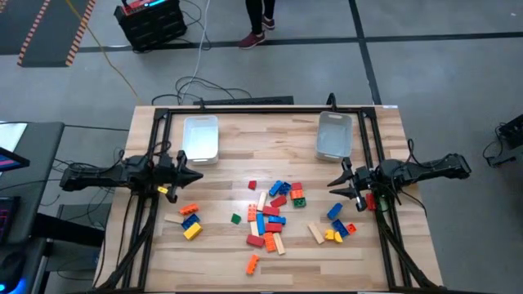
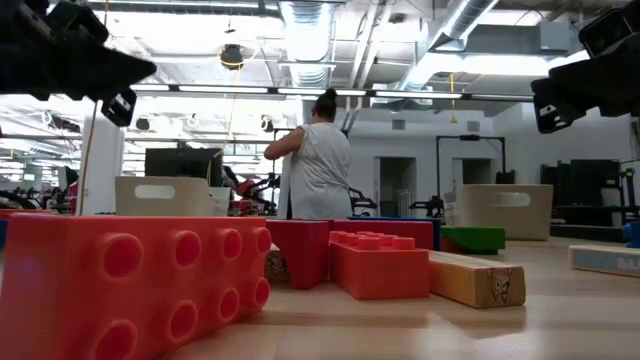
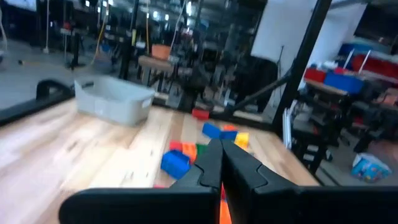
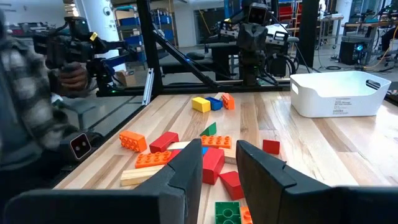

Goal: Sort blocks by size
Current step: Put the small green game piece into the gray bin

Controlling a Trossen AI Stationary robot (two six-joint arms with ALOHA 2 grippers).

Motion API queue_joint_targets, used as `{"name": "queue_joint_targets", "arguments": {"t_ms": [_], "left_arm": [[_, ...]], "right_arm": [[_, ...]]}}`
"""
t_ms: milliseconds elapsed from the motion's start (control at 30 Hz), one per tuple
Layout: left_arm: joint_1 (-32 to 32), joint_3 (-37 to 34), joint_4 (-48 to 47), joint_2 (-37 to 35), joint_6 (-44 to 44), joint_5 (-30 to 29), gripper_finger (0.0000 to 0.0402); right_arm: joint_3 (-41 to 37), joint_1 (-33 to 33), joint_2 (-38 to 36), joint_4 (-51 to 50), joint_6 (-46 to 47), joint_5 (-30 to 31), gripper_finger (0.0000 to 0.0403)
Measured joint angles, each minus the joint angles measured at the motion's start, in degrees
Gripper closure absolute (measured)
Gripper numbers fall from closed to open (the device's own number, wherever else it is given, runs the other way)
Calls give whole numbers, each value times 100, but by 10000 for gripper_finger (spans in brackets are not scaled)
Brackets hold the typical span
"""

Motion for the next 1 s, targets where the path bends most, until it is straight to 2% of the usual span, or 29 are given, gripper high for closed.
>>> {"name": "queue_joint_targets", "arguments": {"t_ms": [233, 400, 533, 767, 1000], "left_arm": [[0, 18, -403, 0, -81, 32, 401], [0, 20, -377, 0, -98, 28, 401], [0, 20, -283, 0, -268, 26, 401], [0, 20, -30, 0, -695, 24, 401], [-1, 20, 253, 0, -120, -255, 398]], "right_arm": [[1, -15, 0, 0, -528, 6, 271], [0, -14, 0, 25, -527, 8, 271], [-13, 3, 2, 402, 552, 4, 271], [-10, -2, 0, 1050, 1862, 7, 271], [-7, -2, 58, 1105, 2048, 7, 271]]}}
